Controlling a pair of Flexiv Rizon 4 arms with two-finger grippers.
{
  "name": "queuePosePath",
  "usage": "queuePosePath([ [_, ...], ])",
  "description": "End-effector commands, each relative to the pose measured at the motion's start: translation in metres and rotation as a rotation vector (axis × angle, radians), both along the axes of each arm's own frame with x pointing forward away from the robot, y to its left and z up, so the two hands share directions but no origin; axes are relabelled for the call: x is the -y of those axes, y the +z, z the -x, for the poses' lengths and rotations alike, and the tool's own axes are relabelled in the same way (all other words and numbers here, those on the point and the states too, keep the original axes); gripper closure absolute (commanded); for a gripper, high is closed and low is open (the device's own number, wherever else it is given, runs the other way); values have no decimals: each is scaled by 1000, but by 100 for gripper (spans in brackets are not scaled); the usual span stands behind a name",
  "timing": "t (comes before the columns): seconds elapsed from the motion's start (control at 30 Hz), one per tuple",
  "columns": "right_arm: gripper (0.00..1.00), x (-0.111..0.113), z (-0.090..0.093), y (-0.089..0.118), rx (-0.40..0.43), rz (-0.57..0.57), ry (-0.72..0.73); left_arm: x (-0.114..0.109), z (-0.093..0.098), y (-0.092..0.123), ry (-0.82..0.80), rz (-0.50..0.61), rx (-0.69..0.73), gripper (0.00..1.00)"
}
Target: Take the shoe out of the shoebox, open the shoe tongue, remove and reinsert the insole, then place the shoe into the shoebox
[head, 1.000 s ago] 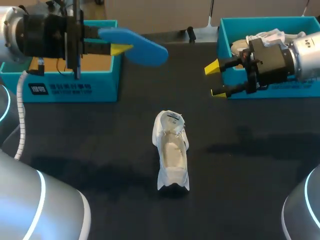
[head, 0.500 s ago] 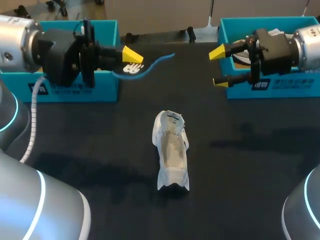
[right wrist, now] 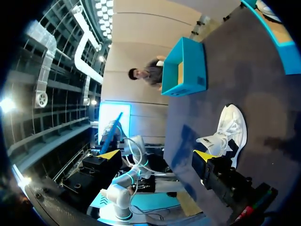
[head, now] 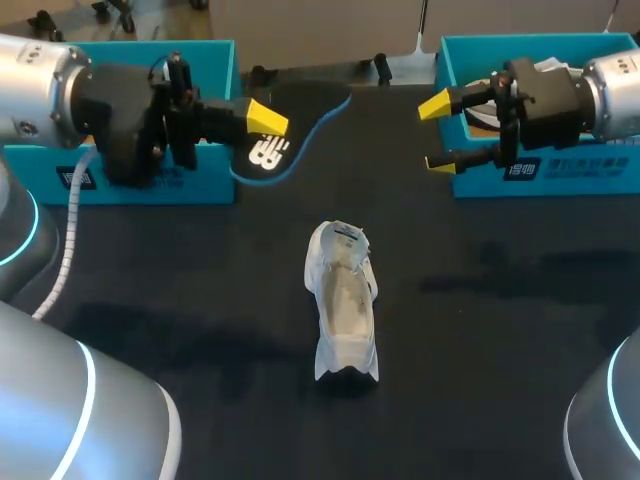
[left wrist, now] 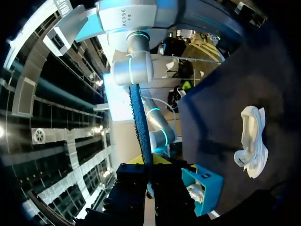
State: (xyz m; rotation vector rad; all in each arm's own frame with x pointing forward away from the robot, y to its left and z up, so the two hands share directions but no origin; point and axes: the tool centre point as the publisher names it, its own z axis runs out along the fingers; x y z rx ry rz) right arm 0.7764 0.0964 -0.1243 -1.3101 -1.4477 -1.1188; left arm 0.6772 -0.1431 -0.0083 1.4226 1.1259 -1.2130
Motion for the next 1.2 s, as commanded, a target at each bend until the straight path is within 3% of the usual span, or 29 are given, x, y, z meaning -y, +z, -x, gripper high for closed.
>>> queuePosePath([
  [0.03,0,-1,0,-1,0,0,-1,10,-11,-17,39,57,109,100],
  [0.07,0,-1,0,-1,0,0,-1,10,-16,-20,47,137,95,100],
  [0.17,0,-1,0,-1,0,0,-1,14,-24,-32,47,141,128,100],
  [0.6,0,-1,0,-1,0,0,-1,14,-24,-32,47,141,128,100],
  [0.97,0,-12,-18,12,-4,-35,-65,11,-35,-74,155,93,292,100],
  [1.2,0,-17,-20,13,-12,-45,-89,12,-42,-79,212,124,302,100],
])
